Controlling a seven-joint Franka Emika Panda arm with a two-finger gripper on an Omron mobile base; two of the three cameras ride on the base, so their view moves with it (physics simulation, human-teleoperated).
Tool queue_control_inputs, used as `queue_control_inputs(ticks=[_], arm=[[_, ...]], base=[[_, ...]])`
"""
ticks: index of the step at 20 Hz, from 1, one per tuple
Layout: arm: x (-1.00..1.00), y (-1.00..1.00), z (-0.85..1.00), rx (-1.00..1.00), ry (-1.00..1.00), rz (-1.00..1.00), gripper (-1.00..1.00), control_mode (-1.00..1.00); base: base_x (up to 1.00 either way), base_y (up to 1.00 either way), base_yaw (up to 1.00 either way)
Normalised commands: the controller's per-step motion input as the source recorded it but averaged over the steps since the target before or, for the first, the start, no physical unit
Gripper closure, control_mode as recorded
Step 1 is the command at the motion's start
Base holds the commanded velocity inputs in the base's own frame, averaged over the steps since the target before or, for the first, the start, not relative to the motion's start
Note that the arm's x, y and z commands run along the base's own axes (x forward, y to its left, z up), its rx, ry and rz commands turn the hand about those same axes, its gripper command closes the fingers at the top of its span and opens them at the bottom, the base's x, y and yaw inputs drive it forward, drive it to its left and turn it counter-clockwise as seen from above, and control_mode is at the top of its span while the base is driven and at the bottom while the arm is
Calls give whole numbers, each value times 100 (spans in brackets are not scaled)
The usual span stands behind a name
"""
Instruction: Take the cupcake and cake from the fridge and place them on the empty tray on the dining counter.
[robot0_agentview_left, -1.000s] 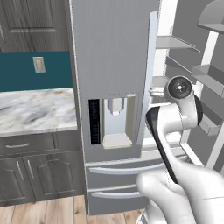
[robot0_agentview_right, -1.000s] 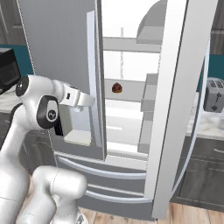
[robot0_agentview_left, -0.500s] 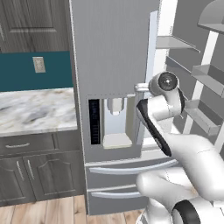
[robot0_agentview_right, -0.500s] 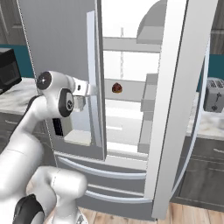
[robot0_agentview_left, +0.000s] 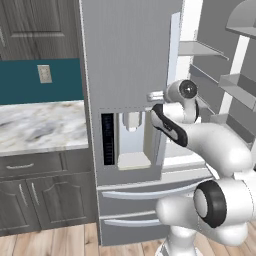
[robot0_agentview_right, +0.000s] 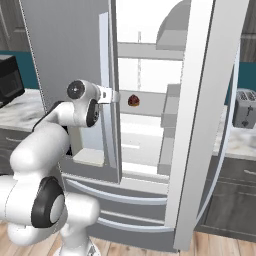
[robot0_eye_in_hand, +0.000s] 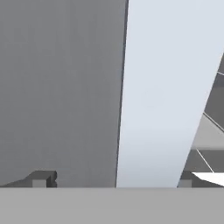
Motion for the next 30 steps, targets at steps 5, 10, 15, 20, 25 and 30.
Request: queue_control_inputs(ticks=[5, 10, 15, 20, 25, 30], arm=[[33, 0, -14, 0, 0, 2, -100, -100], [55, 0, -19, 0, 0, 0, -100, -100], [30, 45, -10, 4, 5, 10, 100, -100], [-15, 78, 0, 4, 2, 20, 100, -100], [-81, 99, 3, 0, 0, 17, 100, -100], [-100, 100, 18, 0, 0, 13, 100, -100]], base=[[0, 0, 0], [0, 0, 0], [0, 0, 0], [0, 0, 0], [0, 0, 0], [0, 0, 0]])
